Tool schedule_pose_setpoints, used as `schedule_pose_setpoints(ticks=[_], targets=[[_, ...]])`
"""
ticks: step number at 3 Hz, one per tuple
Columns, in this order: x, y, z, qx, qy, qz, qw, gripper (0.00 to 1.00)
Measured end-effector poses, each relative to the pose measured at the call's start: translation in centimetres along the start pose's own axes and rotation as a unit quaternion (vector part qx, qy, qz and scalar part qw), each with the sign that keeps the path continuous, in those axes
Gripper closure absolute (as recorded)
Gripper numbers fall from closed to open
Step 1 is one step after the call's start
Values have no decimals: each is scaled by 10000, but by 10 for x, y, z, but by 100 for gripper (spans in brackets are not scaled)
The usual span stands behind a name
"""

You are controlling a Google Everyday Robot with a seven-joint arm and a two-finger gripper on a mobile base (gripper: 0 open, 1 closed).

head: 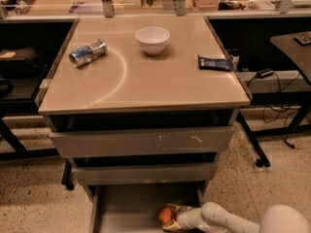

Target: Place orange into bottom drawer

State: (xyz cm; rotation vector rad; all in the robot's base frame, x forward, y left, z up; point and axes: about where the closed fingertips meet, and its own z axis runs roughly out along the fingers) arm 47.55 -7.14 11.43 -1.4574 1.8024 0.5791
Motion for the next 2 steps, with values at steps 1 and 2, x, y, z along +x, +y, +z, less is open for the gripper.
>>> schedule_pose_setpoints(ticks=[1, 2], targets=[[-1, 0, 0, 0, 0, 0, 10000, 80], [-1, 0, 0, 0, 0, 0, 10000, 57]])
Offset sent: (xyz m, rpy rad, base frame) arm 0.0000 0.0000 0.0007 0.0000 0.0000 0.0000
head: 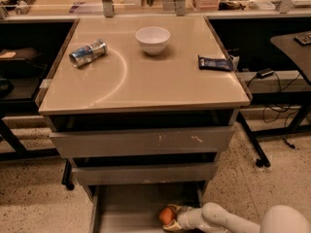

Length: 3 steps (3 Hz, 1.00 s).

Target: Place orange into bottom drawer

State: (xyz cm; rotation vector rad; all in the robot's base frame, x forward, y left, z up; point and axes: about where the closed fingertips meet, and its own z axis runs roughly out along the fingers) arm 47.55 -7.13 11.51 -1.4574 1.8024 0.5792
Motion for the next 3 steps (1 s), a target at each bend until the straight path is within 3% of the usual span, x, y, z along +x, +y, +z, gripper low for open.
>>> schedule_pose_setpoints(ticks=[2, 3], targets=[[0, 0, 0, 0, 0, 0, 10000, 10], [0, 0, 0, -1, 0, 0, 10000, 0]])
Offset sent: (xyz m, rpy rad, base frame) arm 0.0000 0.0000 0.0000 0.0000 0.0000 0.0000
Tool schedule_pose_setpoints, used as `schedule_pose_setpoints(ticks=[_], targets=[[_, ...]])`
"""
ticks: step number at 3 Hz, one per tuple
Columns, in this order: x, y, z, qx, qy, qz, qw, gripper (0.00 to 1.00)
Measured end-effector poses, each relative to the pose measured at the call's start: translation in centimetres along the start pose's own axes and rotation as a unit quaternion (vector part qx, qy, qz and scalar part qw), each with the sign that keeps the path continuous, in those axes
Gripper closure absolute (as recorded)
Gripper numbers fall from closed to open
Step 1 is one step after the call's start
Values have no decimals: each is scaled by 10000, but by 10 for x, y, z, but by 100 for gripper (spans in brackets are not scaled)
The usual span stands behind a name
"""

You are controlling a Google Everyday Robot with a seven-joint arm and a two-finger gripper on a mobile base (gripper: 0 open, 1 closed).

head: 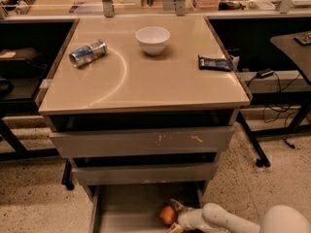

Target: Place orange into bottom drawer

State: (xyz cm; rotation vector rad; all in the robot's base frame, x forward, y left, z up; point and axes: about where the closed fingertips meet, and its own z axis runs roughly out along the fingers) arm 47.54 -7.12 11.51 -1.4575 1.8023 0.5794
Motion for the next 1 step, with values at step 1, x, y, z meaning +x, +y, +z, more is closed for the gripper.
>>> schedule_pose_setpoints(ticks=[1], targets=[[0, 0, 0, 0, 0, 0, 10000, 0]])
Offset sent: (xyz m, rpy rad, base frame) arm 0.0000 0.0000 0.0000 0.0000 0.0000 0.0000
